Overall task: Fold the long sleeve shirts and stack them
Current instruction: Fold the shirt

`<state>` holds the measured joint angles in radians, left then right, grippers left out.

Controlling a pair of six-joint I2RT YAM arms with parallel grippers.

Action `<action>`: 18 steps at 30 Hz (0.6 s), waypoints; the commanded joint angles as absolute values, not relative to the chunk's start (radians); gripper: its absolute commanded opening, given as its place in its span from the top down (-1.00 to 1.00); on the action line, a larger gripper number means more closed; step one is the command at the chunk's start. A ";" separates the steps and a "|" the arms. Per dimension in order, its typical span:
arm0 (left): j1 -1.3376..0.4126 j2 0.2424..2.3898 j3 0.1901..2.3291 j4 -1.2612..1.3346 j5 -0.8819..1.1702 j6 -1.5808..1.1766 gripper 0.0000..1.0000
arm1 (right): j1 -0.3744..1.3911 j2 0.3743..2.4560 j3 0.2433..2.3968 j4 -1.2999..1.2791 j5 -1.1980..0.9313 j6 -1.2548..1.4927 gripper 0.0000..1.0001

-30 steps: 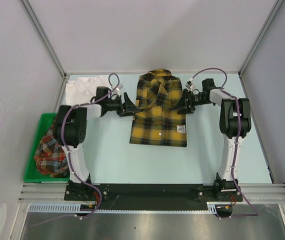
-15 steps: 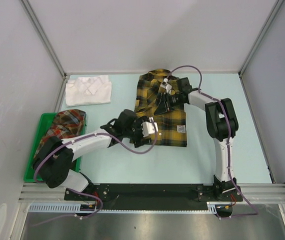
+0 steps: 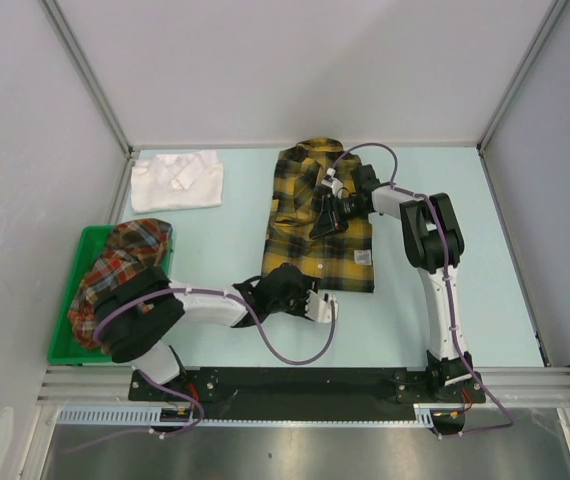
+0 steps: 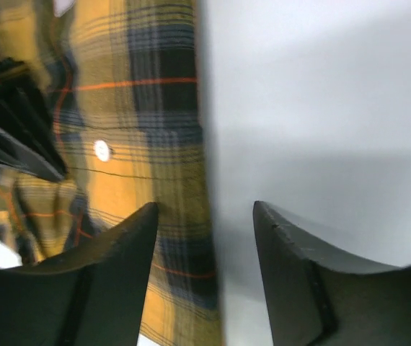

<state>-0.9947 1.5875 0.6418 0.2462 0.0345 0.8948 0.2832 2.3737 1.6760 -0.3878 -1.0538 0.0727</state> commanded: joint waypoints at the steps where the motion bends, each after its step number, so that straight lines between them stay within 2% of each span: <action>1: -1.002 1.647 0.626 0.382 -0.089 0.965 -0.10 | 0.279 2.411 1.707 -0.376 -0.997 0.009 0.53; 3: -1.002 1.681 0.646 0.376 -0.118 0.966 0.01 | 0.288 2.413 1.707 -0.387 -0.993 0.003 0.53; 4: -1.002 1.686 0.664 0.365 -0.118 0.962 0.27 | 0.288 2.413 1.706 -0.388 -0.991 0.003 0.53; 7: -1.000 1.655 0.704 0.273 -0.059 0.925 0.71 | 0.294 2.411 1.700 -0.403 -0.991 -0.028 0.53; 9: -1.000 1.626 0.750 0.129 -0.009 0.884 0.86 | 0.301 2.398 1.686 -0.410 -0.989 -0.043 0.53; 10: -1.005 1.599 0.806 0.070 0.036 0.830 1.00 | 0.311 2.373 1.660 -0.413 -0.991 -0.044 0.53; 13: -1.035 1.519 0.874 -0.179 0.115 0.761 1.00 | 0.339 2.288 1.570 -0.408 -1.002 -0.072 0.53; 18: -1.080 1.415 0.954 -0.418 0.210 0.638 1.00 | 0.379 2.128 1.410 -0.374 -1.057 -0.005 0.44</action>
<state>-1.0348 1.5272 0.8734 -0.1467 0.0540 0.7757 0.3267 2.2593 1.5024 -0.3733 -1.0424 -0.0109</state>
